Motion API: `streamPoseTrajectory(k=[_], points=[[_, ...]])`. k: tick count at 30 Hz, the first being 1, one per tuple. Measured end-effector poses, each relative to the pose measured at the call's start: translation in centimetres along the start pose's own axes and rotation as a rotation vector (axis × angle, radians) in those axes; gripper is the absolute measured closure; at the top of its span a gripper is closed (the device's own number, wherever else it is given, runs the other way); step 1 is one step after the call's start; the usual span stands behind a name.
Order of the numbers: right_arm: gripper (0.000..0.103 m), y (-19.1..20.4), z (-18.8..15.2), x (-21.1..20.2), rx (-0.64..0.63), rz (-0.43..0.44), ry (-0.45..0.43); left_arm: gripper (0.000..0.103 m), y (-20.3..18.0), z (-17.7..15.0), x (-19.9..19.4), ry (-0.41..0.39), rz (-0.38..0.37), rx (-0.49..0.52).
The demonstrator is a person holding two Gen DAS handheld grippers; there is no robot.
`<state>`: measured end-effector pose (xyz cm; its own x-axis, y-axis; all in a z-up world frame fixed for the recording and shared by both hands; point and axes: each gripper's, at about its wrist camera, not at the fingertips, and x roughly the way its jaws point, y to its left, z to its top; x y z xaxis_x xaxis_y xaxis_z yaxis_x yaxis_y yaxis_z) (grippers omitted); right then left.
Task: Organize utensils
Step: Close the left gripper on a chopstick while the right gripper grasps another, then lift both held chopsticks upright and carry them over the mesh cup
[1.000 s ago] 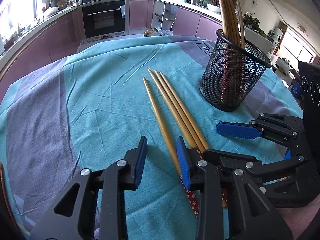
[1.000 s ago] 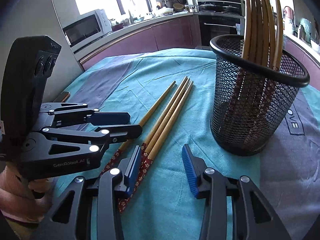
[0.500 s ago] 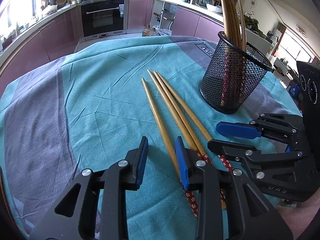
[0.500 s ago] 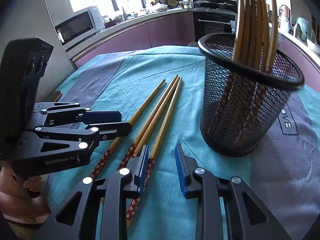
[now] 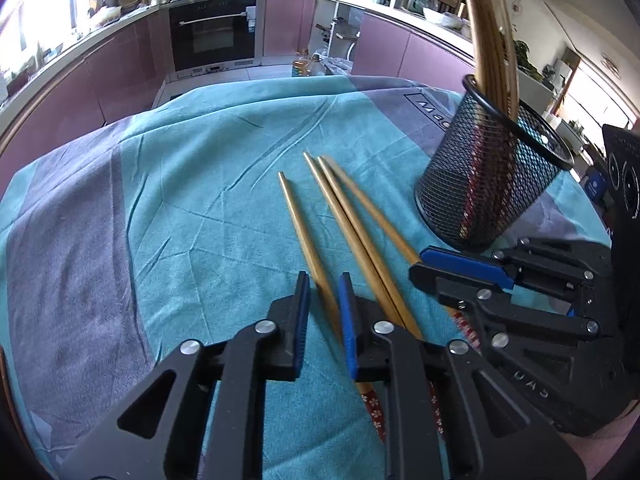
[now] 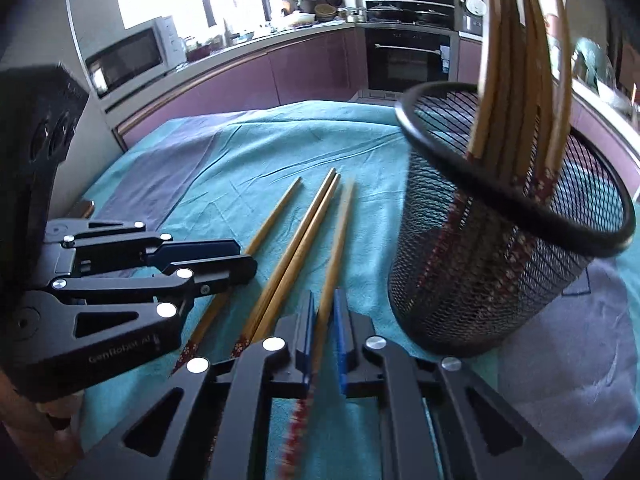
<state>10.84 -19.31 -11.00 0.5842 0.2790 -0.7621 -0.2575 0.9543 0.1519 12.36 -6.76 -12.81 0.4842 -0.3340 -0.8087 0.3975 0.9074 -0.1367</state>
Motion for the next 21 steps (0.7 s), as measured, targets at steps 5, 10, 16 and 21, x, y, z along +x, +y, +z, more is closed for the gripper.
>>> streamPoseTrajectory(k=[5,10,16,21], points=[[0.097,-1.0,-0.3,-0.9,0.052,0.019,-0.031,0.094,0.5,-0.2,-0.3,-0.004,-0.003,-0.040],[0.097,-0.5,-0.7,-2.0,0.027,0.085,-0.055,0.095,0.1,-0.8,-1.7,-0.029,-0.030,-0.029],[0.097,0.3,-1.0,-2.1,-0.037,0.107,-0.026,0.095,-0.4,-1.4,-2.0,-0.018,-0.051,0.004],[0.097,0.6,-1.2,-1.6,-0.068,0.102,0.006,0.095,-0.4,-1.5,-1.2,0.008,-0.062,0.014]])
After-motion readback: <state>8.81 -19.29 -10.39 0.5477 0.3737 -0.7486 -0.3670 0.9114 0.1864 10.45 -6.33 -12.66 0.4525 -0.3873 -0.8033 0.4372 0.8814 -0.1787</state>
